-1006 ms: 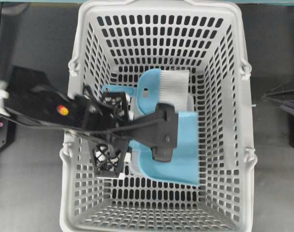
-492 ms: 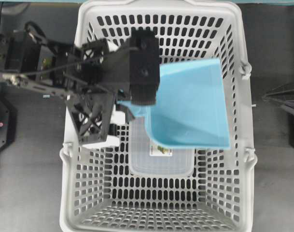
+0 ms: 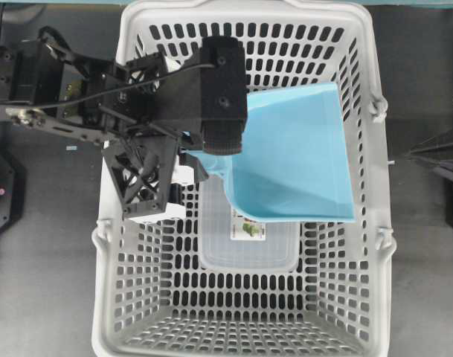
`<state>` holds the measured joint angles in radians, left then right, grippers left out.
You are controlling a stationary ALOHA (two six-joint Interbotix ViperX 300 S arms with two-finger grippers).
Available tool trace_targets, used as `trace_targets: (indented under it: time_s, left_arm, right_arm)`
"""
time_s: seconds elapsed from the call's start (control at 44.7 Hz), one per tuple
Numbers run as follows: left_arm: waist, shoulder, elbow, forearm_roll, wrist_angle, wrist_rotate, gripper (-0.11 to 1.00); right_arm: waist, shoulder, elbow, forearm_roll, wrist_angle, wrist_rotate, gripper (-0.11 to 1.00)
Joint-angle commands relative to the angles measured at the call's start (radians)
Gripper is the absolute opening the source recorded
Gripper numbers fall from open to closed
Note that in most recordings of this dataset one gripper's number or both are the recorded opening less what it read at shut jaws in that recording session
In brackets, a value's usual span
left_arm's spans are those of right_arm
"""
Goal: Pick up the dustpan from the shopping basket with the left arm.
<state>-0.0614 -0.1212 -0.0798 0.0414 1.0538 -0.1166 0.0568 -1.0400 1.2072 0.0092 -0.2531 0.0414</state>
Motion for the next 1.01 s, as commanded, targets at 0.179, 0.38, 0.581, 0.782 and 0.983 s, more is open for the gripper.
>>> trace_targets:
  time_s: [0.179, 0.38, 0.581, 0.782, 0.983]
  left_arm:
    - [-0.002, -0.025, -0.003, 0.003, -0.005, 0.002, 0.31]
    - [-0.003, -0.029, 0.009, 0.003, -0.003, 0.002, 0.31]
    - [-0.003, -0.028, 0.012, 0.003, -0.003, 0.003, 0.31]
    - [-0.006, -0.021, 0.015, 0.003, -0.005, 0.003, 0.31]
    - [-0.006, -0.021, 0.021, 0.003, -0.005, 0.003, 0.31]
  right_arm:
    - [0.009, 0.006, -0.006, 0.003, -0.008, 0.002, 0.00]
    - [0.011, 0.006, -0.006, 0.003, -0.006, 0.002, 0.00]
    - [0.009, 0.006, -0.006, 0.003, -0.006, 0.002, 0.00]
    - [0.009, 0.006, -0.006, 0.003, -0.006, 0.002, 0.00]
    - [0.009, 0.006, -0.006, 0.003, -0.005, 0.002, 0.00]
